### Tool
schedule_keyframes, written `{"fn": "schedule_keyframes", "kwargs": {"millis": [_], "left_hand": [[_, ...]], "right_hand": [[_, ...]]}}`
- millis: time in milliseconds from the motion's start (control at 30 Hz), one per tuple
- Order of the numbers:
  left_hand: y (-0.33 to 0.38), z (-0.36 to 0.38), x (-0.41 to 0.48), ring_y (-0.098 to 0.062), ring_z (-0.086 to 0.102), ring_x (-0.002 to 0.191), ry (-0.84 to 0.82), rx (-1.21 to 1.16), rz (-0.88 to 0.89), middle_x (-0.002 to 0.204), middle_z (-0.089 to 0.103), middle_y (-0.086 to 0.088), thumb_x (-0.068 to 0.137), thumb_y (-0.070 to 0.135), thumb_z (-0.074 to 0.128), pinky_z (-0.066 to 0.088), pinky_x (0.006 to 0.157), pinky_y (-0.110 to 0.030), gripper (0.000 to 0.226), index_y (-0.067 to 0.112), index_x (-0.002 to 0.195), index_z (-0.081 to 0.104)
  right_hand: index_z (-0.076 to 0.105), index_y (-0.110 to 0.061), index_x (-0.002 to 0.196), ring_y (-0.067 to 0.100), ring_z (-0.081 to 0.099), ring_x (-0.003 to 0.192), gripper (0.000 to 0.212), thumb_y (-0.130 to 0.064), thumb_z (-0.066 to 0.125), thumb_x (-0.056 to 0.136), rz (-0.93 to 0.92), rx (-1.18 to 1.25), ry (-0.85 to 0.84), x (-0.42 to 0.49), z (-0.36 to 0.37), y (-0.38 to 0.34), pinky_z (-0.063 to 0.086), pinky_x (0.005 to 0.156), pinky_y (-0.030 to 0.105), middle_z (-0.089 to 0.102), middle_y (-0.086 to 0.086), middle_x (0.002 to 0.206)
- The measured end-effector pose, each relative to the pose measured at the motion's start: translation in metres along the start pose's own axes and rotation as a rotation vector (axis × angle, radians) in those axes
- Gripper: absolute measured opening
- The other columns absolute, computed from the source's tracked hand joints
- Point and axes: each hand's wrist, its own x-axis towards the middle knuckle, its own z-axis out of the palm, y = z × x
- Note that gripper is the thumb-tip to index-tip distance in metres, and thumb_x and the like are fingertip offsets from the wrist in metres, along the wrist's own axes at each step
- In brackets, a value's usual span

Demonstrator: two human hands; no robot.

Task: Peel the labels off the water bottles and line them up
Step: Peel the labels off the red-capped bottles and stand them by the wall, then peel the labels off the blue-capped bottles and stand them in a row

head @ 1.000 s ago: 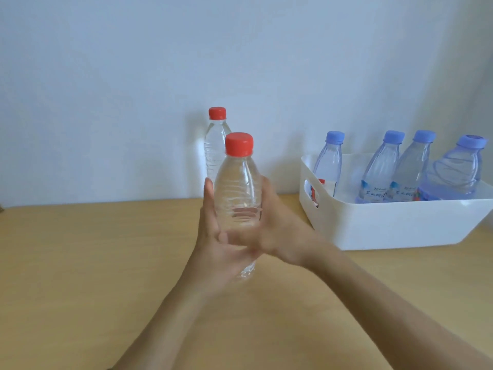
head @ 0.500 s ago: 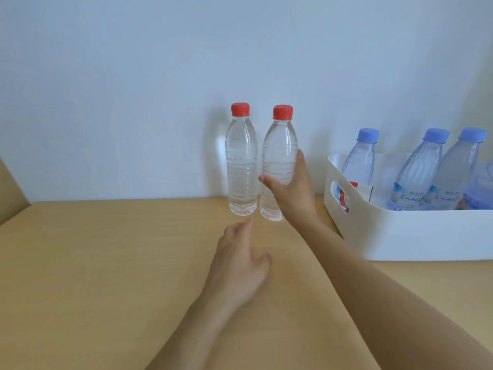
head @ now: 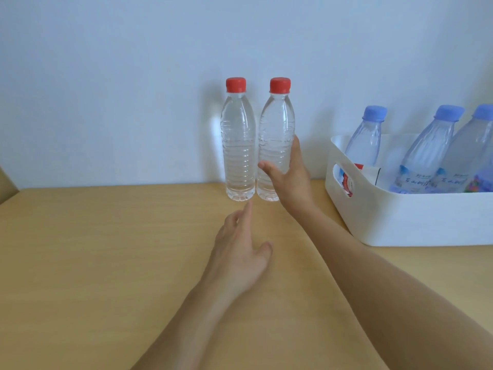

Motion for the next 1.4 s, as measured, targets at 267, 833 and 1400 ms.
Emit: {"fn": "schedule_keyframes", "kwargs": {"millis": [267,833,1400], "left_hand": [[0.001,-0.001,-0.001,-0.013,0.017,0.147,-0.031,0.034,-0.031,0.157,0.018,0.011,0.094,0.035,0.052,0.024,0.116,-0.032,0.074,0.031,0.154,0.008],[-0.001,-0.005,-0.003,-0.014,0.026,0.144,-0.028,0.074,-0.065,0.154,0.03,0.003,0.094,0.027,0.055,0.025,0.111,-0.028,0.069,0.025,0.153,0.02],[0.209,0.05,0.01,-0.024,0.04,0.131,0.198,0.074,0.48,0.143,0.041,-0.005,0.098,0.027,0.046,0.036,0.098,-0.036,0.048,0.019,0.144,0.036]], "right_hand": [[0.009,-0.035,0.15,0.017,0.046,0.13,0.085,-0.037,0.065,0.087,0.088,-0.016,-0.073,0.007,-0.001,-0.005,0.036,0.096,0.026,0.05,-0.007,0.142],[0.039,-0.008,0.118,0.027,0.049,0.104,0.035,-0.017,0.053,0.088,-0.134,-0.58,-0.097,0.008,-0.087,-0.127,0.036,0.071,0.028,0.046,0.008,0.112],[0.039,-0.007,0.139,0.03,0.045,0.125,0.05,-0.02,0.049,0.092,0.095,-0.802,0.224,-0.01,-0.267,-0.078,0.035,0.095,0.036,0.044,0.014,0.139]]}}
